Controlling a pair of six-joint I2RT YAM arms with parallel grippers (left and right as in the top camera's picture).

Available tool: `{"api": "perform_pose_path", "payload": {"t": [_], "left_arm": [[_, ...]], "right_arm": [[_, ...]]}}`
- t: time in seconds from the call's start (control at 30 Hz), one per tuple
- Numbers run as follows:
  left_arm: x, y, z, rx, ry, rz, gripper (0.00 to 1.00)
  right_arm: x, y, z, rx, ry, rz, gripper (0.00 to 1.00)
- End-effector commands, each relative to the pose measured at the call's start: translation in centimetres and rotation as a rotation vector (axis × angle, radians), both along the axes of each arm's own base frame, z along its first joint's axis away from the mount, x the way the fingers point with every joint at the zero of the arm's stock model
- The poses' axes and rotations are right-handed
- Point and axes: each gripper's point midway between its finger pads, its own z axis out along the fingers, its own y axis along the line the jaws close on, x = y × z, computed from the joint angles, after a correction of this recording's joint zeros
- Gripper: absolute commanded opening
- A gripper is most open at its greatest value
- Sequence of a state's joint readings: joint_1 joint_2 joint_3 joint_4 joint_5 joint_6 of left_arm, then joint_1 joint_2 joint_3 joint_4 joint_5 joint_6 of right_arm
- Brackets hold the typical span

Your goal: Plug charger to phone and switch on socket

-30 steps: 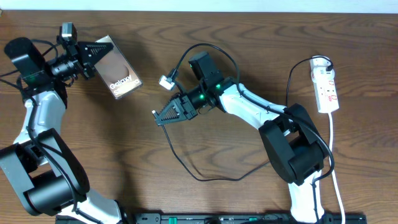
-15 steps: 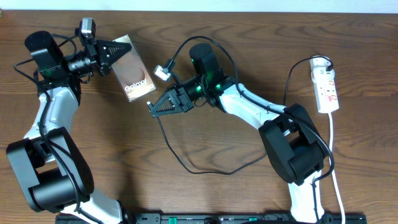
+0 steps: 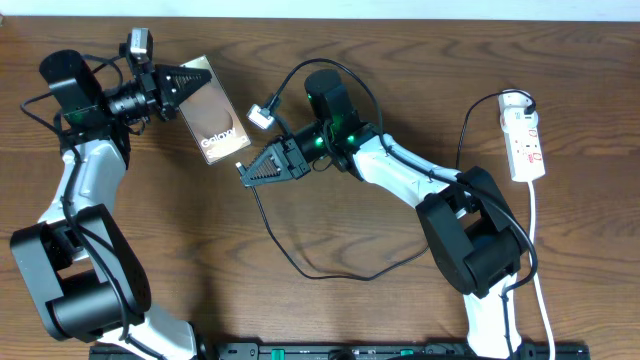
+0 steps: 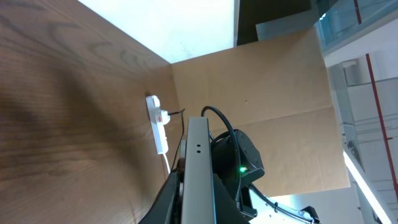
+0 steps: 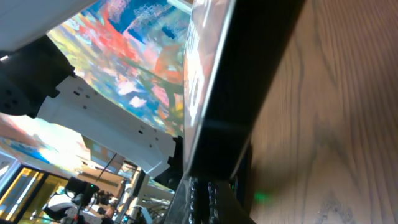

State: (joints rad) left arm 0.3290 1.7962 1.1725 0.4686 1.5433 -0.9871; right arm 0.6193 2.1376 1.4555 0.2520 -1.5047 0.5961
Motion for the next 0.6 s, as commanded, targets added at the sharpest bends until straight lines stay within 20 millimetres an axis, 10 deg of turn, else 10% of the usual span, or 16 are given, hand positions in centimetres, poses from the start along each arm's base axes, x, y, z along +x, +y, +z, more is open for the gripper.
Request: {"api": "perform_pose_path", "payload": {"t": [0.0, 0.57], "left_arm": [[-0.41, -0.16, 0.44, 0.004, -0.029, -0.028, 0.07], [-0.48, -0.96, 0.44, 0.013, -0.053, -0.047, 0.07]], "right_arm": [[0.35, 0.03, -0.27, -0.012, 0.01, -0.014, 0.01], [0.81, 0.32, 0.07, -0.014, 0.008, -0.035, 0.01]]}}
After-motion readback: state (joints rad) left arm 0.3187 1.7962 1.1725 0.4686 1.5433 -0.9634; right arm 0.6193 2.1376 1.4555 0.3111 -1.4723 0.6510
